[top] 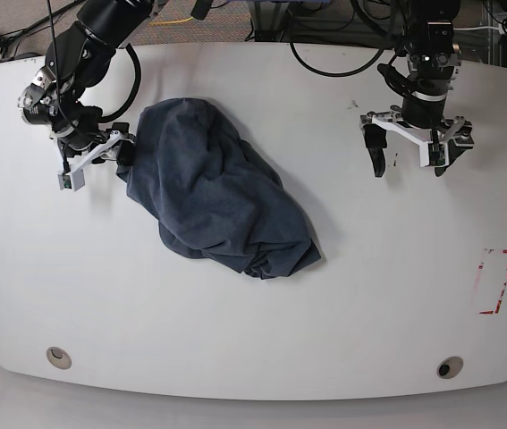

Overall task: Fold the T-shirt properly
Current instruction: 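Grasp the shirt edge with the right gripper, left gripper grasps opposite end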

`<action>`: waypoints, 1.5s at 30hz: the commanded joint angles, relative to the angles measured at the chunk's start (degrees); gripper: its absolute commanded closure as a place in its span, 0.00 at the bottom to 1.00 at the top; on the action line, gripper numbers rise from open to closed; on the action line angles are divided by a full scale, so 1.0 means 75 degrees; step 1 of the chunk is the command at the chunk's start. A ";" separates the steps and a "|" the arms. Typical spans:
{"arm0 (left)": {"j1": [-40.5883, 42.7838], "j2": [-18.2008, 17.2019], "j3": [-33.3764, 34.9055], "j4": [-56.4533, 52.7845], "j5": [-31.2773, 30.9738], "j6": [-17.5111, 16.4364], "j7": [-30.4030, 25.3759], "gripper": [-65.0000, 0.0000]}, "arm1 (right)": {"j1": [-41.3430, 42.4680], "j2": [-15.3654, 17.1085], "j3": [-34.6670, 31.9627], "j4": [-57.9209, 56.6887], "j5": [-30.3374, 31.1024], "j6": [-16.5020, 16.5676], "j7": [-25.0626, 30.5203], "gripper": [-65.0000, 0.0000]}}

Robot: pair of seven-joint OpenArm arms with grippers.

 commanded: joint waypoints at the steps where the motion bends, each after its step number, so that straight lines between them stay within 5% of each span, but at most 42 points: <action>1: 0.0000 -0.0045 -0.0008 0.0136 -0.0023 0.0005 -0.0207 0.03 | 0.0124 0.0051 -0.0028 0.0106 0.0137 0.0013 0.0125 0.44; 16: 0.0024 -0.0256 -0.0020 0.0124 -0.0023 0.0005 -0.0207 0.03 | 0.0171 -0.0183 -0.0567 -0.0574 0.0125 0.0013 0.0524 0.46; 24: 0.0024 -0.0220 -0.0008 0.0124 -0.0070 0.0005 -0.0183 0.03 | 0.0160 -0.0160 -0.0590 -0.0469 0.0137 0.0013 0.0536 0.91; 28: -0.0140 -0.0185 0.0004 0.0124 -0.0081 -0.0030 0.0321 0.03 | 0.0101 -0.0160 -0.0590 -0.0094 0.0125 0.0013 0.0536 1.00; 39: -0.1324 -0.0185 0.0683 -0.0016 -0.0081 -0.1741 0.1727 0.03 | 0.0077 -0.0148 -0.0590 0.1430 0.0078 0.0013 -0.0074 1.00; 45: -0.2203 -0.0115 0.1000 -0.0696 -0.0093 -0.1823 0.2173 0.03 | -0.0087 -0.0019 -0.1118 0.2169 0.0055 0.0013 -0.0086 1.00</action>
